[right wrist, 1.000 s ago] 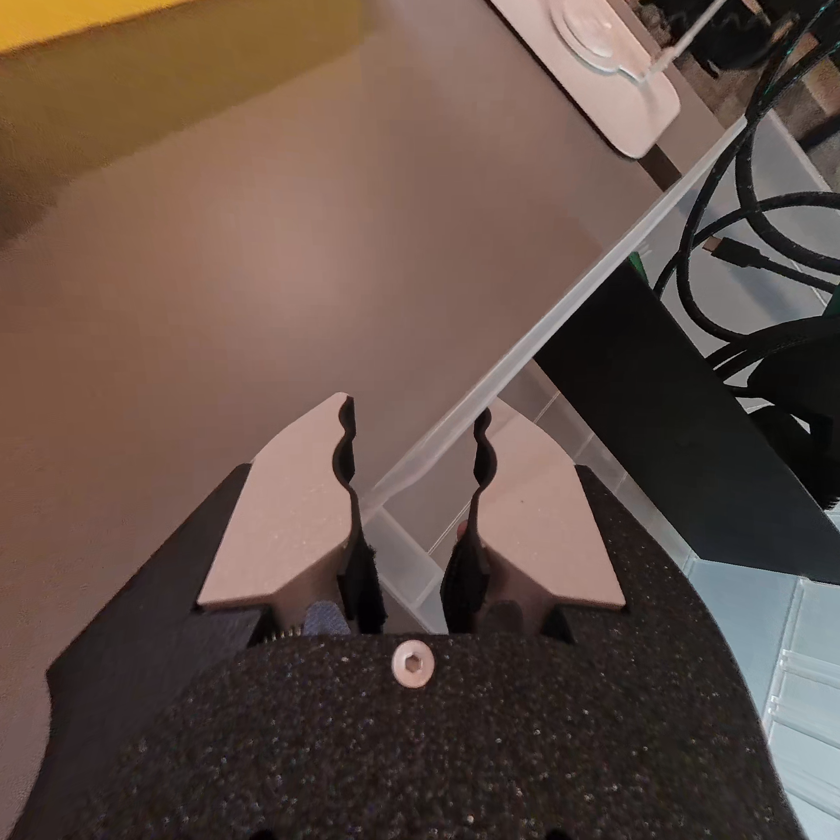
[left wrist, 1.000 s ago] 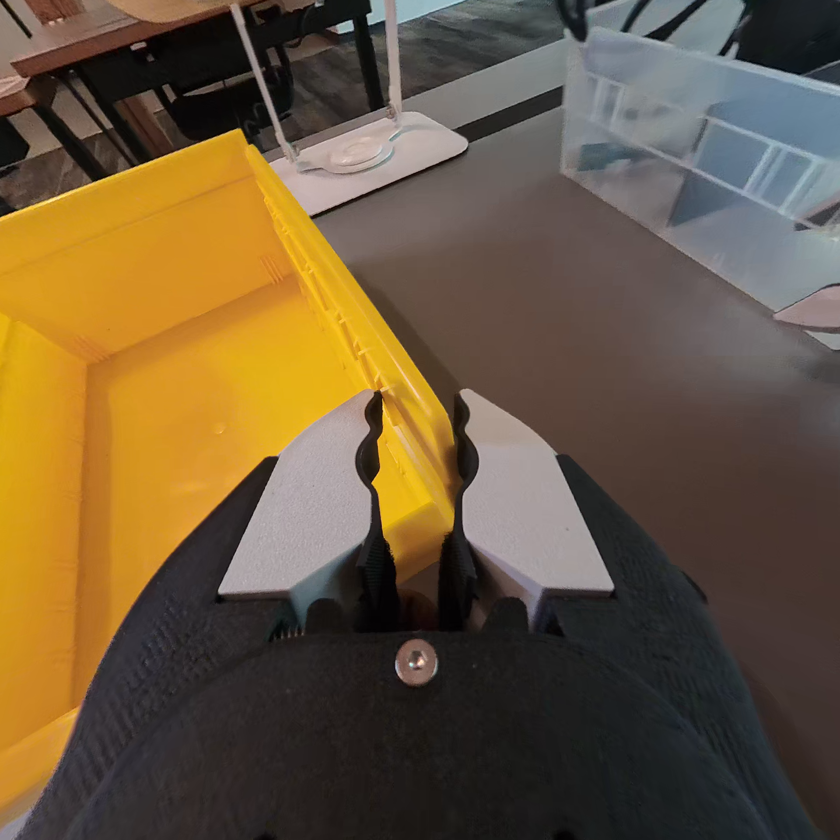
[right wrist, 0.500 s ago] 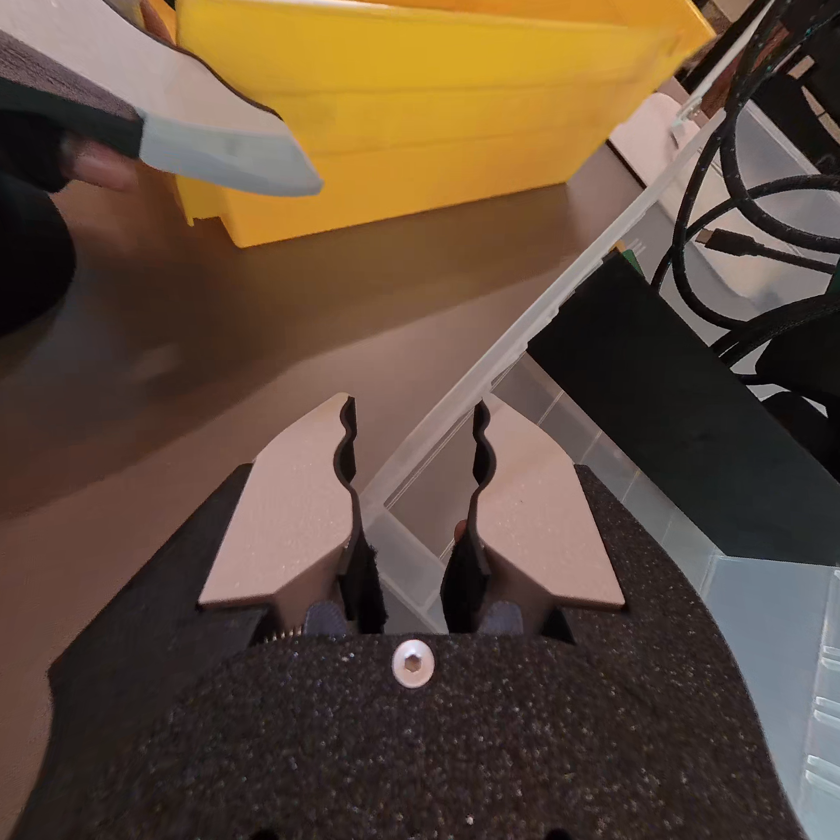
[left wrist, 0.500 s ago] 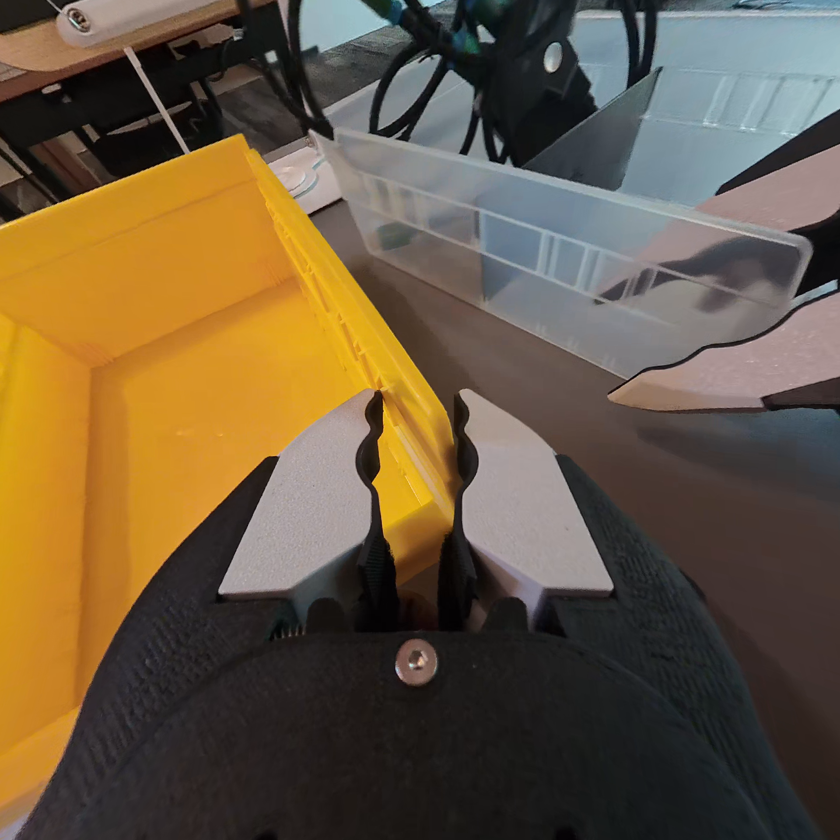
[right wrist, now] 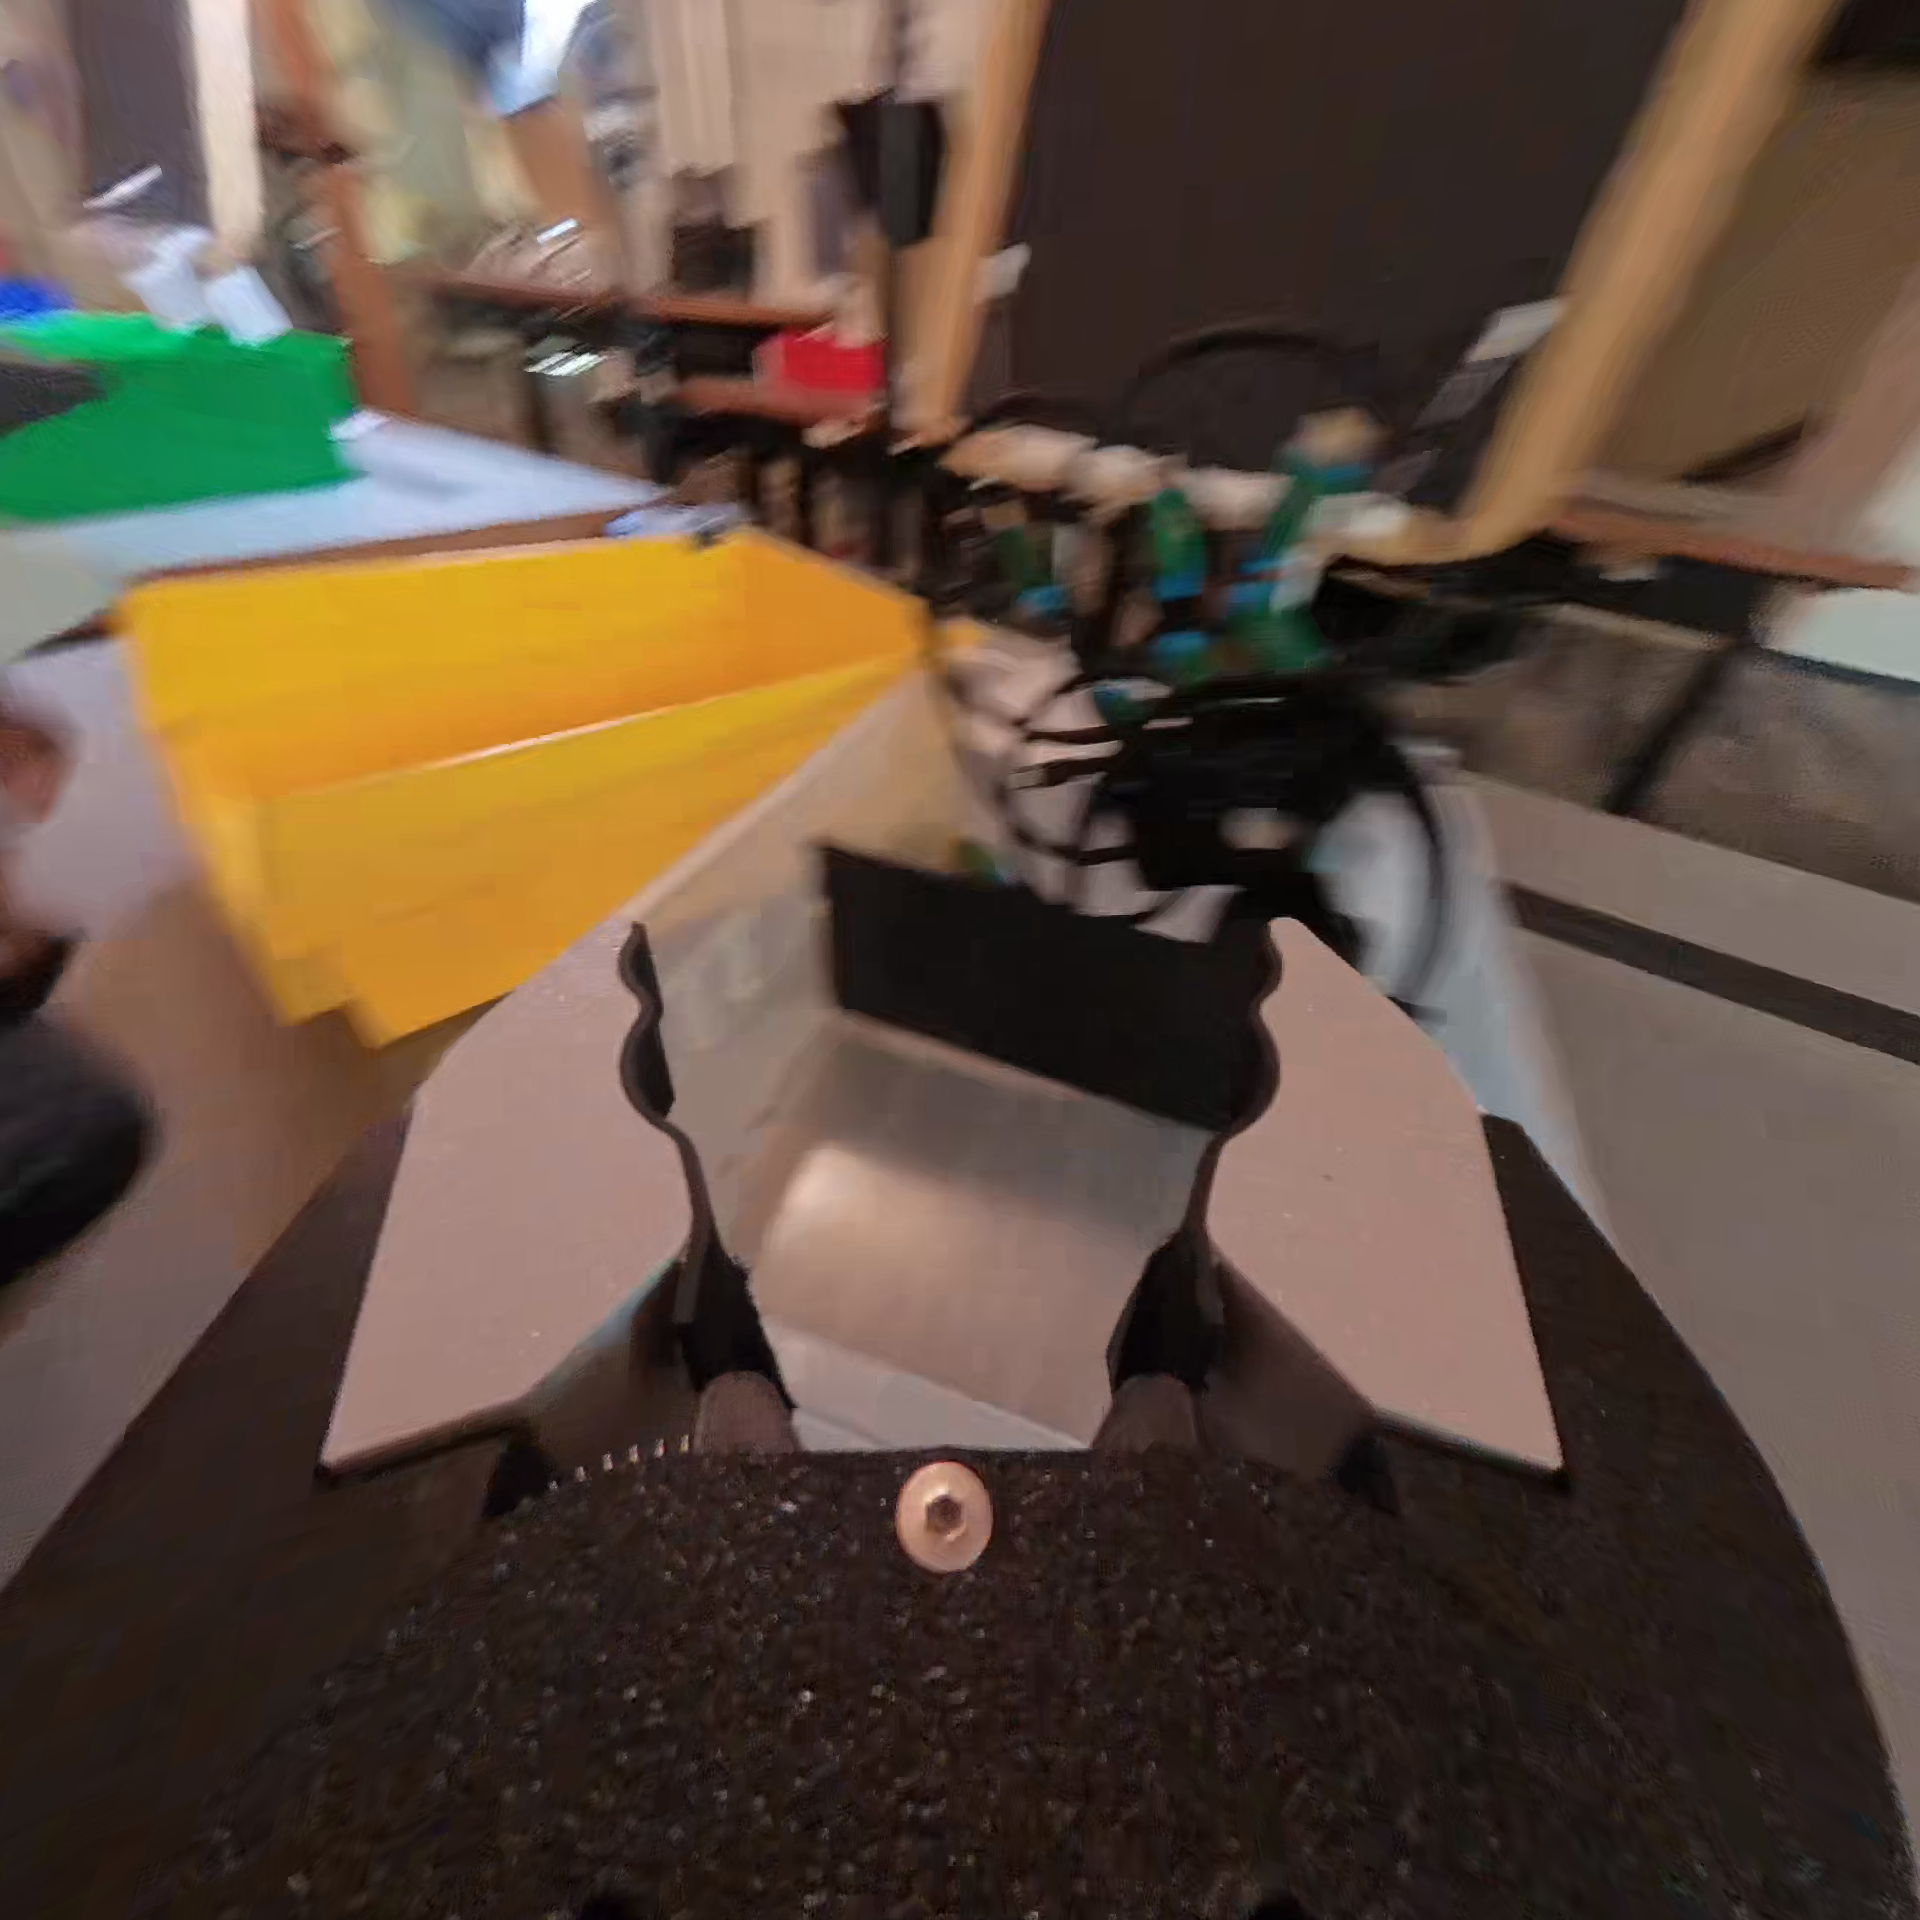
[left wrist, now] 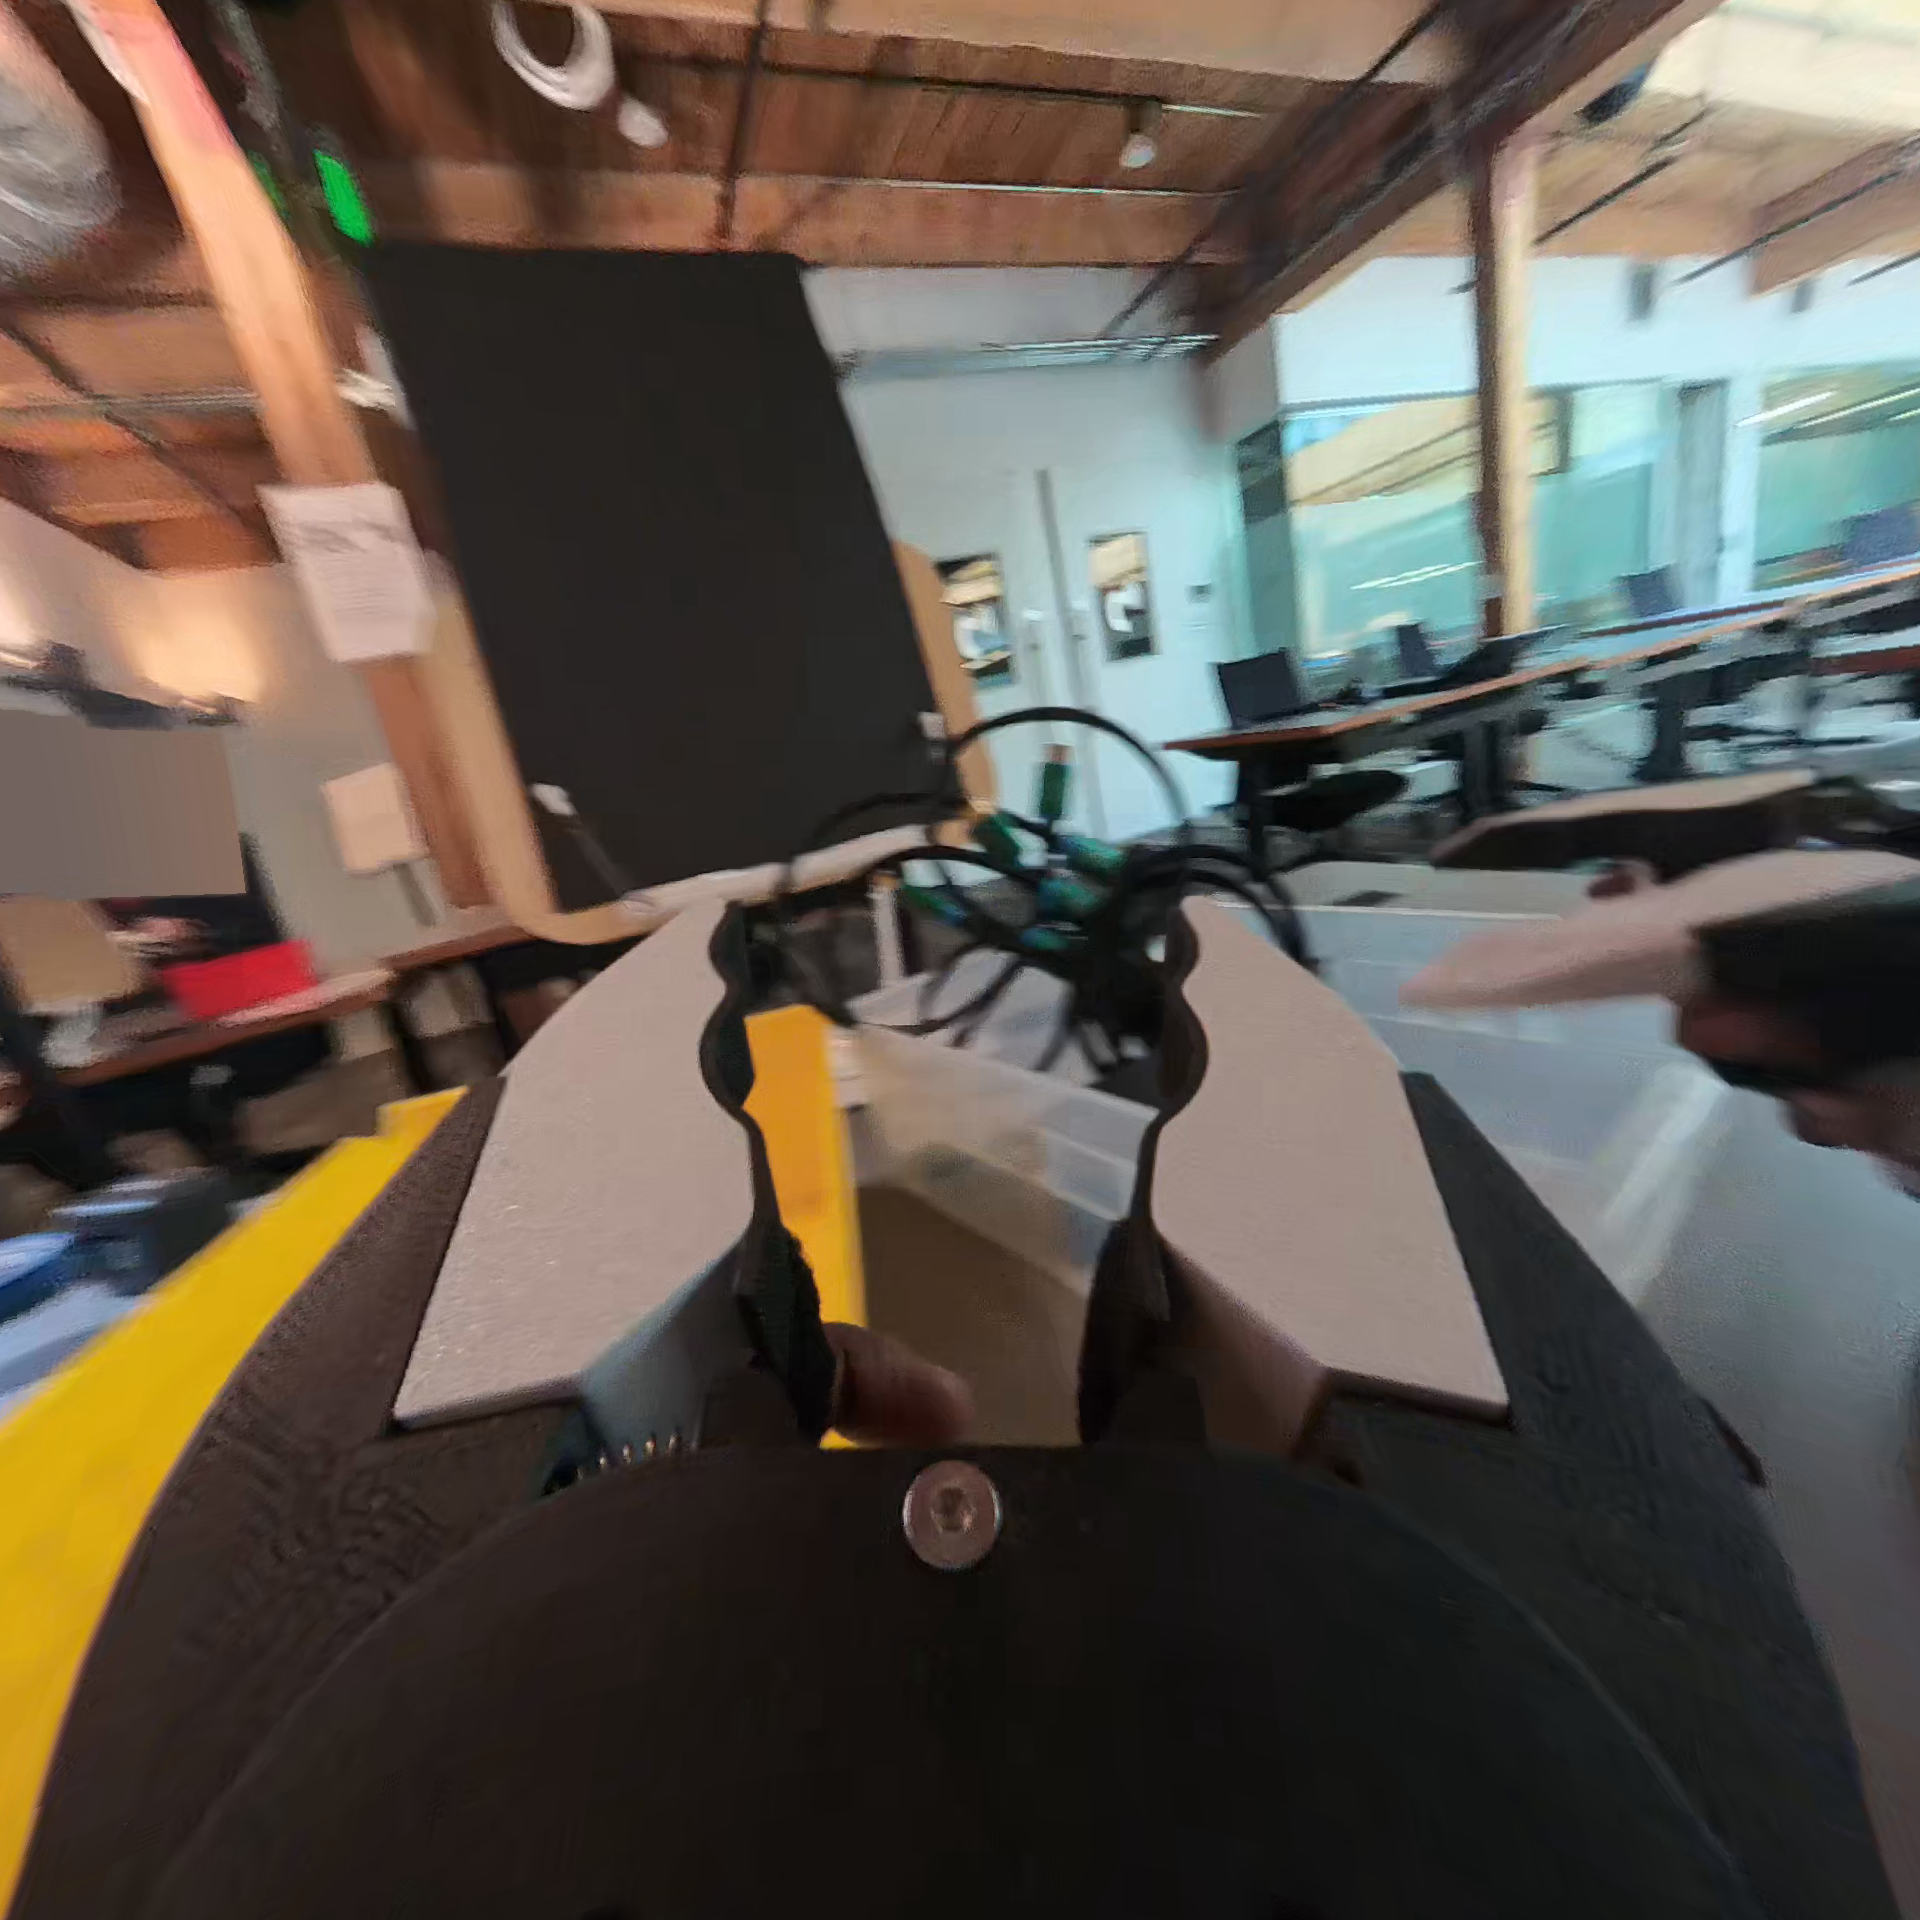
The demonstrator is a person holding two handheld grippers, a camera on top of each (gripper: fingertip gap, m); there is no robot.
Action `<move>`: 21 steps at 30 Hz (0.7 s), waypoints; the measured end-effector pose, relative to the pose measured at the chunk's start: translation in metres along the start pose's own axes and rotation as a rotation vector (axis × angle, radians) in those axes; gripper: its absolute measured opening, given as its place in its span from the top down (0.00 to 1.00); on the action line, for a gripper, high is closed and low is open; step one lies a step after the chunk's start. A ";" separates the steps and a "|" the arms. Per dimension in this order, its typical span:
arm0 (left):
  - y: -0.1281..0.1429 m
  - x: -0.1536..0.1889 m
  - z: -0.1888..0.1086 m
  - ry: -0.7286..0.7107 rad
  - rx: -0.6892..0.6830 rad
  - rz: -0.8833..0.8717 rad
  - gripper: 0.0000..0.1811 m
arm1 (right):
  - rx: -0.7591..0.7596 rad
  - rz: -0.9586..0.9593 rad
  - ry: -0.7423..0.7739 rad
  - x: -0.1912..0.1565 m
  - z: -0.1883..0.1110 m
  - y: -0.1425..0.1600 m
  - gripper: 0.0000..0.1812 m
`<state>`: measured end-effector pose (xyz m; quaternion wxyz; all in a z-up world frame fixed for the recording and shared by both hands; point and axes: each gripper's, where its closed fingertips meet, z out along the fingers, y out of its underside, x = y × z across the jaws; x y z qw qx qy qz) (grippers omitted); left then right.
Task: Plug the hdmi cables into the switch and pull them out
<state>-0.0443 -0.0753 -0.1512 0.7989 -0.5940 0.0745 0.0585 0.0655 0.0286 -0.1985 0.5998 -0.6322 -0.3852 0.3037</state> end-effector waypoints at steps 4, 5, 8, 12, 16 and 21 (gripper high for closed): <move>0.047 0.062 0.019 0.243 -0.216 -0.258 0.39 | 0.040 0.007 0.309 0.088 -0.034 0.008 0.34; 0.062 0.071 0.021 0.266 -0.288 -0.291 0.35 | 0.003 -0.001 0.331 0.098 -0.038 0.019 0.34; 0.097 0.081 0.024 0.259 -0.443 -0.279 0.32 | -0.196 0.005 0.309 0.111 -0.037 0.061 0.32; 0.110 0.083 0.037 0.190 -0.480 -0.342 0.36 | -0.352 -0.005 0.145 0.098 -0.022 0.092 0.36; 0.118 0.089 0.047 0.192 -0.531 -0.434 0.45 | -0.331 0.067 0.029 0.087 -0.006 0.094 0.49; 0.121 0.076 0.049 0.102 -0.547 -0.307 0.63 | -0.362 0.034 0.101 0.096 -0.012 0.096 0.86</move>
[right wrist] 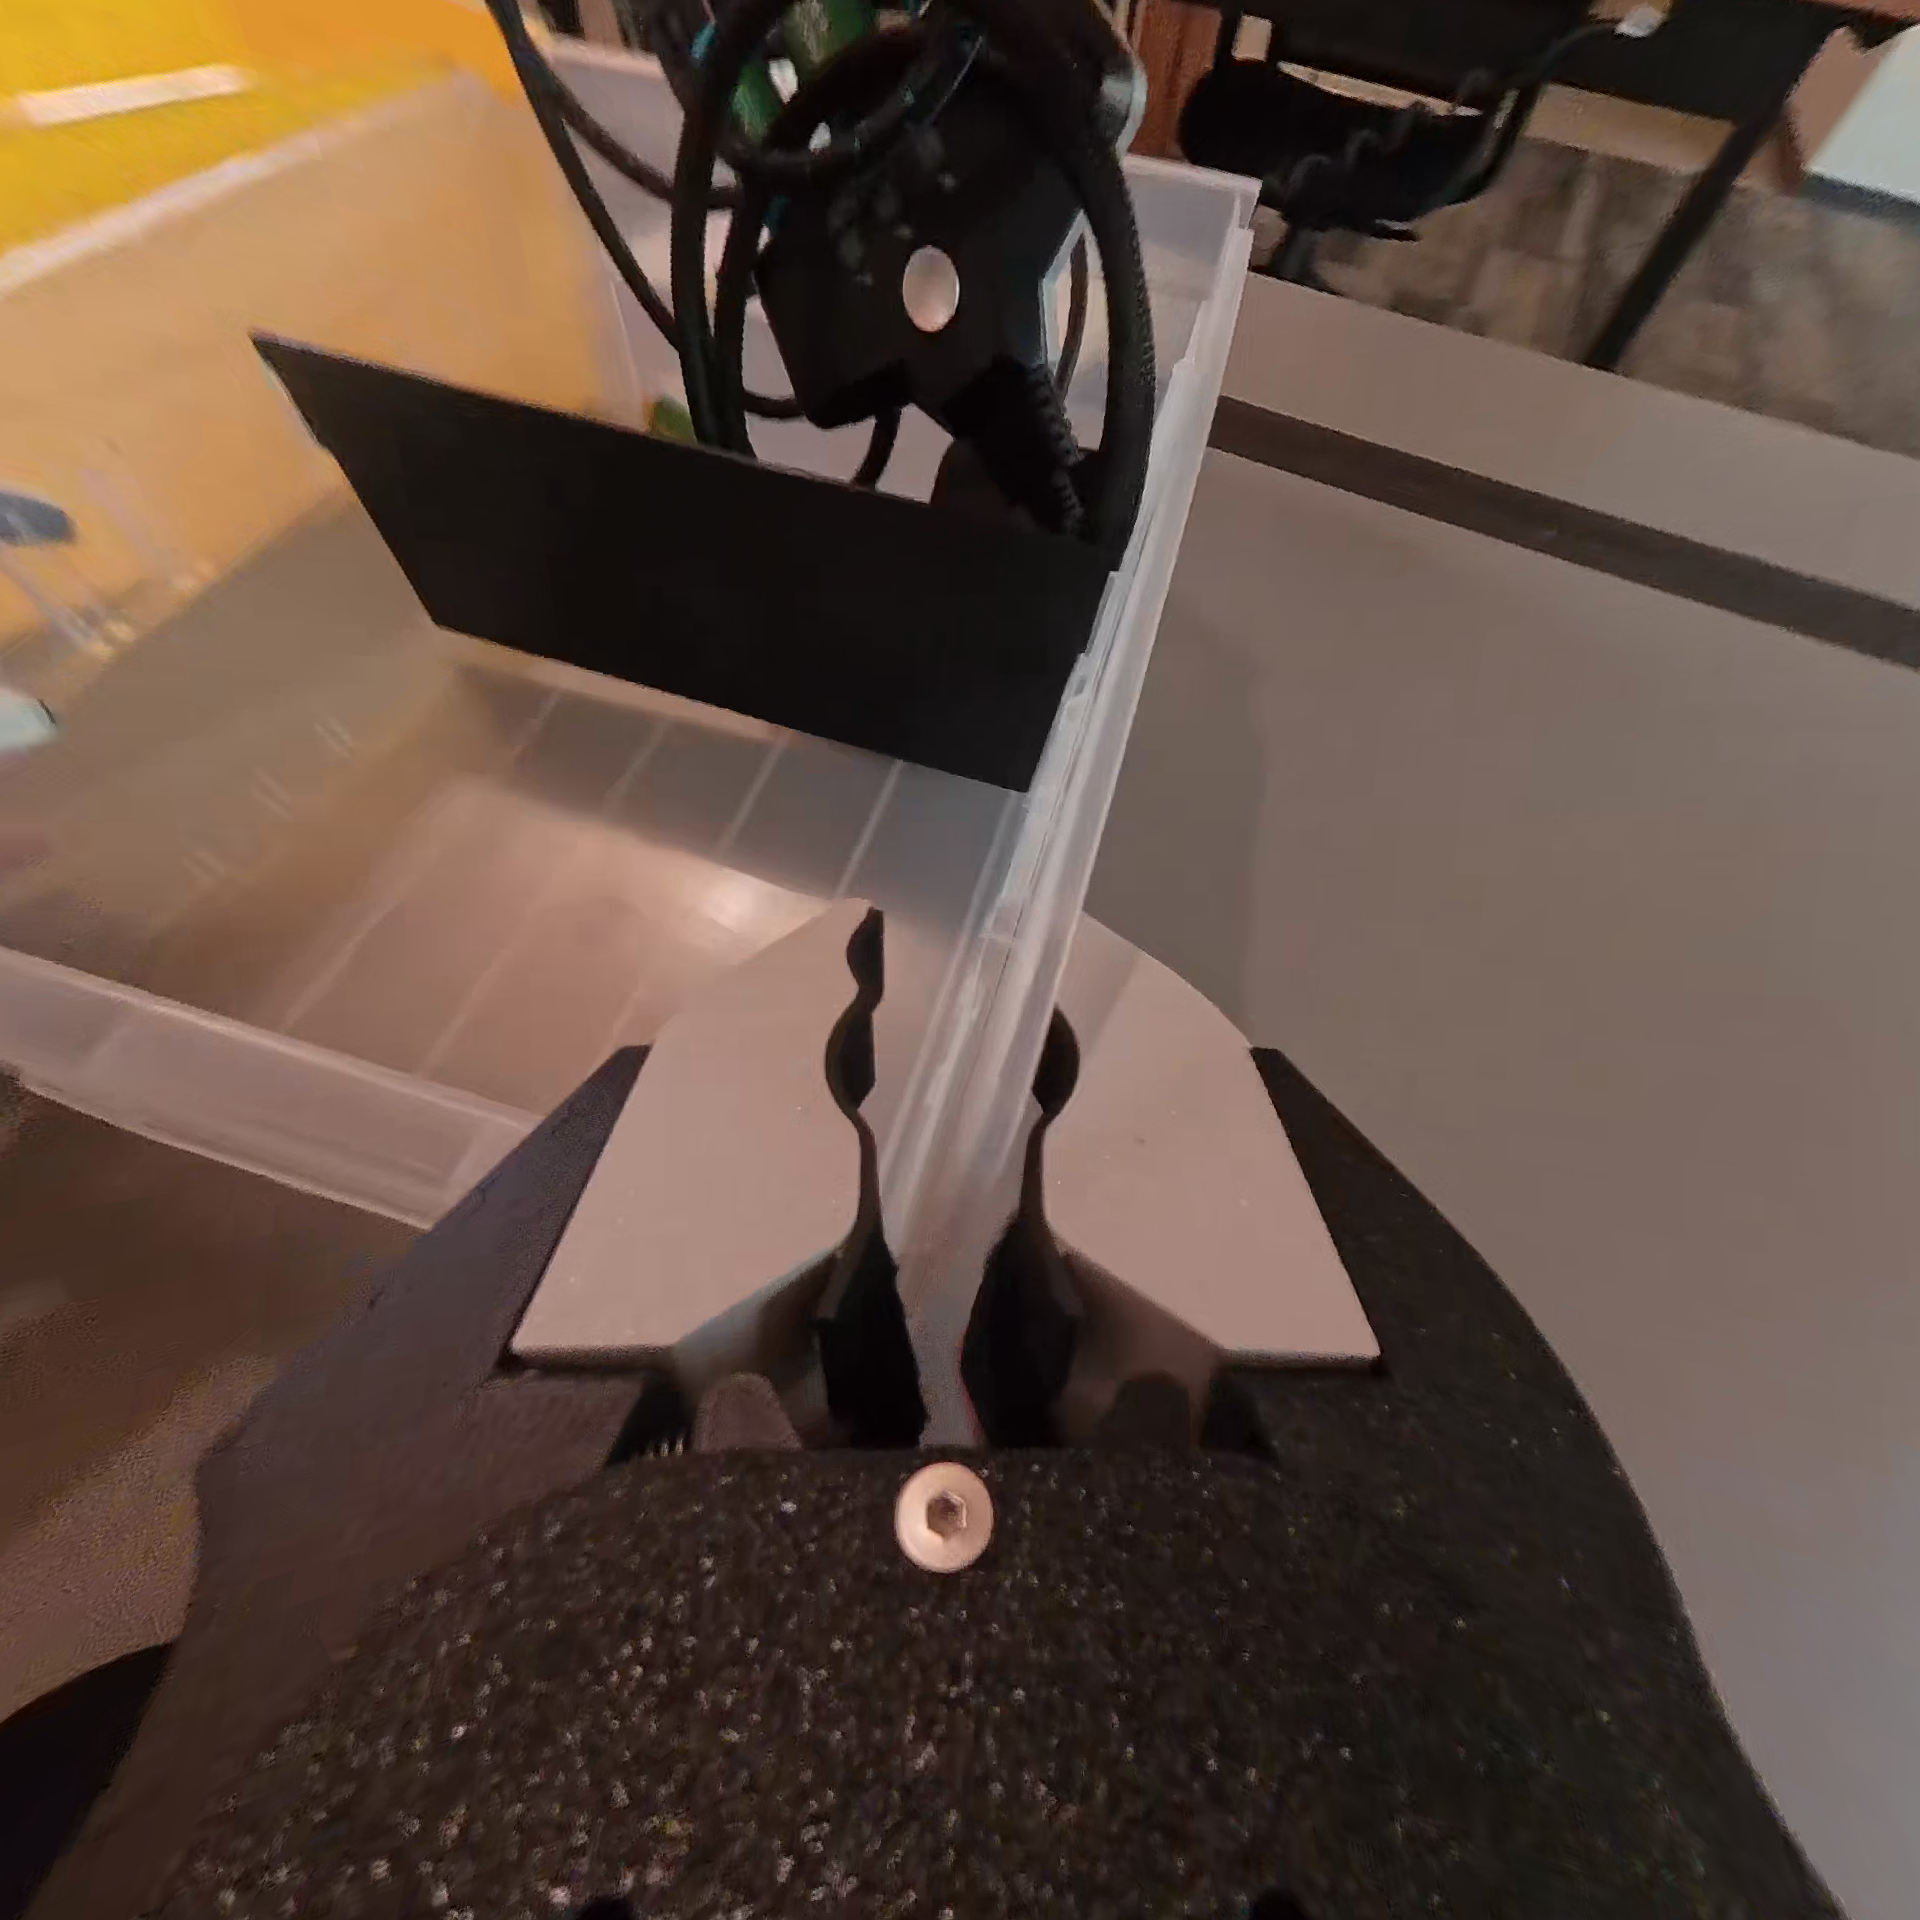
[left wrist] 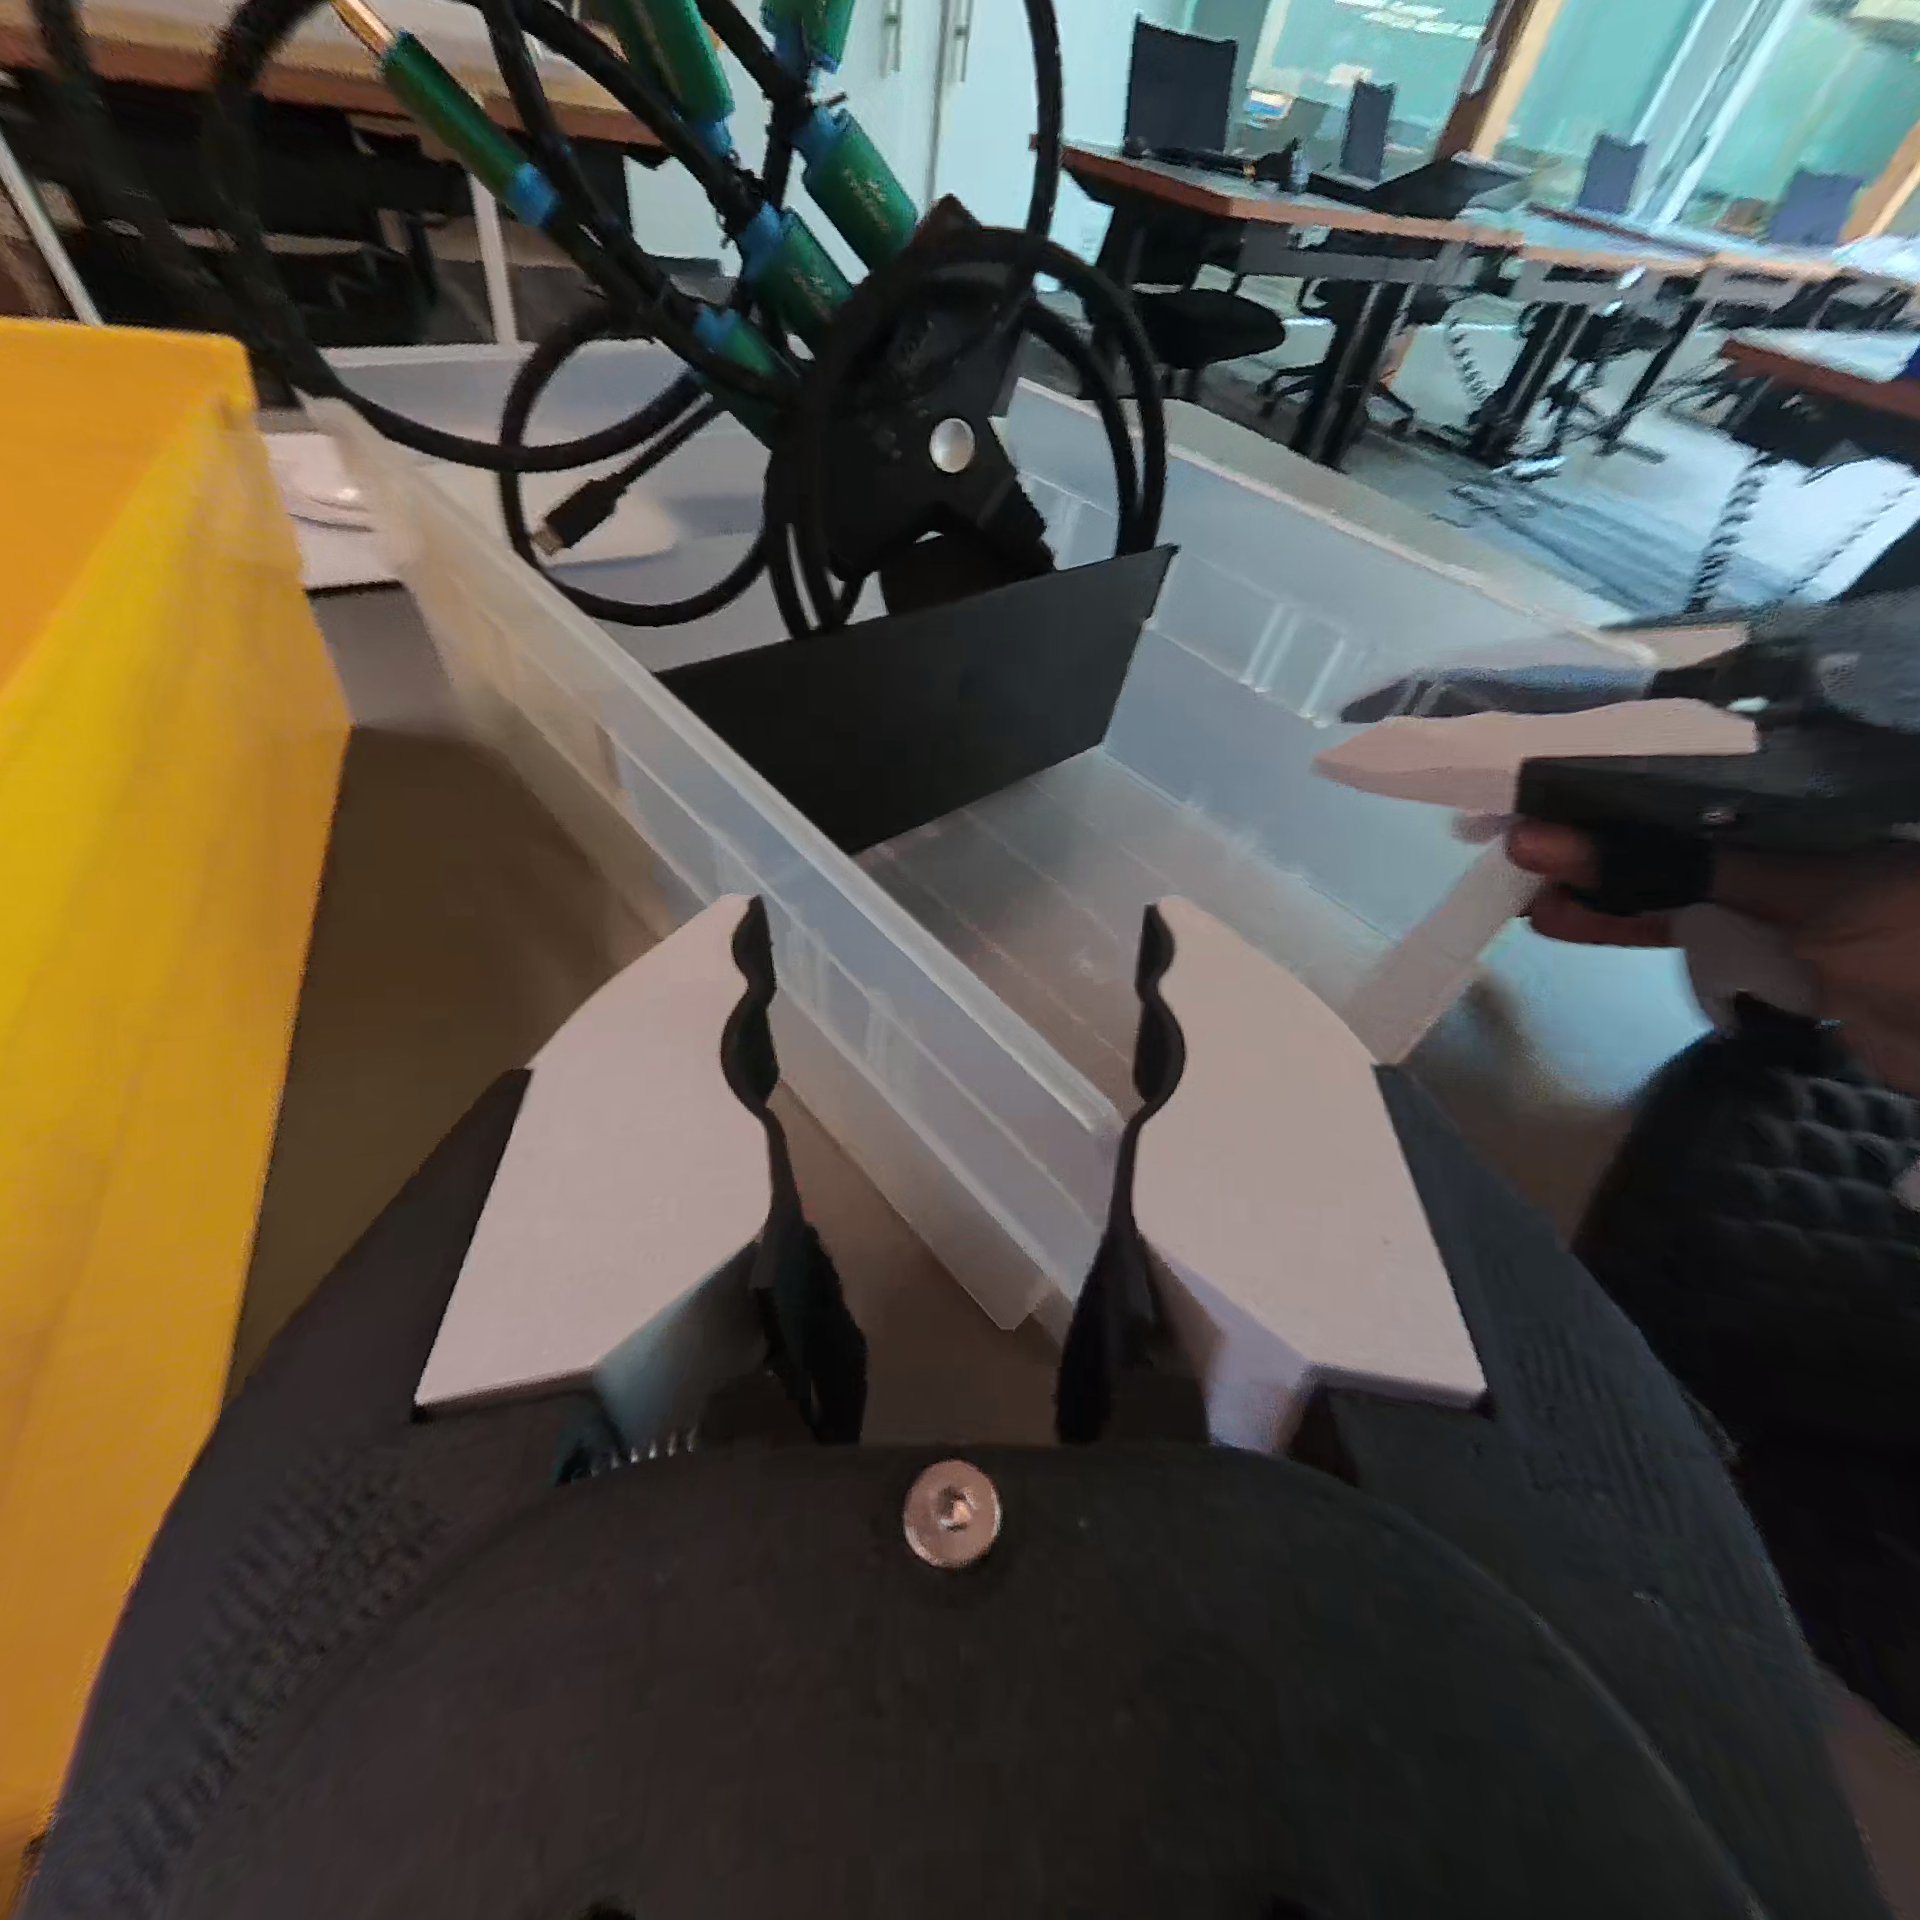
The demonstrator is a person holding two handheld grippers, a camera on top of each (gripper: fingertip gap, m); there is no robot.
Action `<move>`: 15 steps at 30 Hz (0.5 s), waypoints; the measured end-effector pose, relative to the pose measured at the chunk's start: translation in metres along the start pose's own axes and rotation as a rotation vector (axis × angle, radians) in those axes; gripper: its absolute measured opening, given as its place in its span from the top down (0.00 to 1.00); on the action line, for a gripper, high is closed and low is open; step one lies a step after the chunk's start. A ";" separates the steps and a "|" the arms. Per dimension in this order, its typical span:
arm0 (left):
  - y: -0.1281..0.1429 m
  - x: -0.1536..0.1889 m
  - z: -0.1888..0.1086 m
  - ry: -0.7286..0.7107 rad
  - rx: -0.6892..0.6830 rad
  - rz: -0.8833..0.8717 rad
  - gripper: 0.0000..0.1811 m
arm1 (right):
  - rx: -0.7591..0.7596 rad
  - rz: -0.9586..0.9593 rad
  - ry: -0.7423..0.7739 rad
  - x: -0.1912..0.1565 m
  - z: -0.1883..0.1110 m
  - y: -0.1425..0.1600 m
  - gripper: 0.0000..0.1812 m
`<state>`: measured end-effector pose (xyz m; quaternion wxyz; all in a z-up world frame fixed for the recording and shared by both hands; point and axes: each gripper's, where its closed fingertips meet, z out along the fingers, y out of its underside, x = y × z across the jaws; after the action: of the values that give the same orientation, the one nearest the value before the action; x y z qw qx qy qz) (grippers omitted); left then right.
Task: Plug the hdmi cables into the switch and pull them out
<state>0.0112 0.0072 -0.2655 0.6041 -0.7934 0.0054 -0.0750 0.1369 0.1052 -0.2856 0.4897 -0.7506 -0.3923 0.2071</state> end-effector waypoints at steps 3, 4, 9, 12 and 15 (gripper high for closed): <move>0.000 -0.005 -0.004 -0.064 0.022 0.037 0.72 | -0.053 -0.080 0.113 0.002 -0.007 0.004 0.90; -0.001 -0.006 -0.005 -0.068 0.029 0.030 0.74 | -0.050 -0.065 0.119 0.000 -0.009 0.004 0.91; -0.008 -0.003 -0.009 -0.041 0.045 0.022 0.76 | -0.028 -0.076 0.182 -0.004 -0.024 0.003 0.91; -0.025 0.003 -0.015 -0.006 0.088 0.041 0.76 | -0.005 -0.068 0.206 -0.002 -0.036 -0.007 0.91; -0.054 0.006 -0.026 0.006 0.171 0.063 0.77 | 0.033 -0.064 0.226 -0.002 -0.050 -0.029 0.91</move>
<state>0.0091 -0.0038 -0.2063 0.6717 -0.7380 0.0258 -0.0586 0.1594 0.0812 -0.2377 0.5493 -0.7483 -0.3547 0.1119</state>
